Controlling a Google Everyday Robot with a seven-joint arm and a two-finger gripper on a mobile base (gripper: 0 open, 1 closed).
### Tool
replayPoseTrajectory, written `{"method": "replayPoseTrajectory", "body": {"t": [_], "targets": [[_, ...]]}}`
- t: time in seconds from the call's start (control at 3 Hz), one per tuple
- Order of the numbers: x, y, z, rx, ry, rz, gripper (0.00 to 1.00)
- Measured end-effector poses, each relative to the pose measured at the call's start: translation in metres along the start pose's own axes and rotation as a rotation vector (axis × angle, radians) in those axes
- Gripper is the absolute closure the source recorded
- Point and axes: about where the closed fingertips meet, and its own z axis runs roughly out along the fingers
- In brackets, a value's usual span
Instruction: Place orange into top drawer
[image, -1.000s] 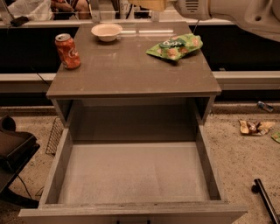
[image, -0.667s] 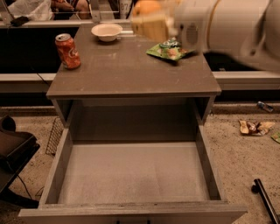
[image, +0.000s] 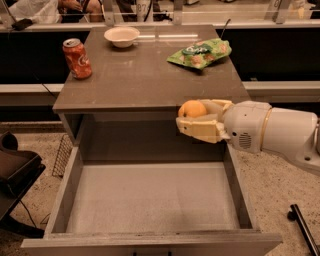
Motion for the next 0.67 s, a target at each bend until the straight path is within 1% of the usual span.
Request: {"method": "replayPoseTrajectory", "body": {"t": [0.33, 0.67], "targets": [[0.001, 0.001, 0.008, -0.01, 0.006, -0.006, 1.0], [0.033, 0.0, 0.047, -0.048, 0.026, -0.001, 1.0]]}}
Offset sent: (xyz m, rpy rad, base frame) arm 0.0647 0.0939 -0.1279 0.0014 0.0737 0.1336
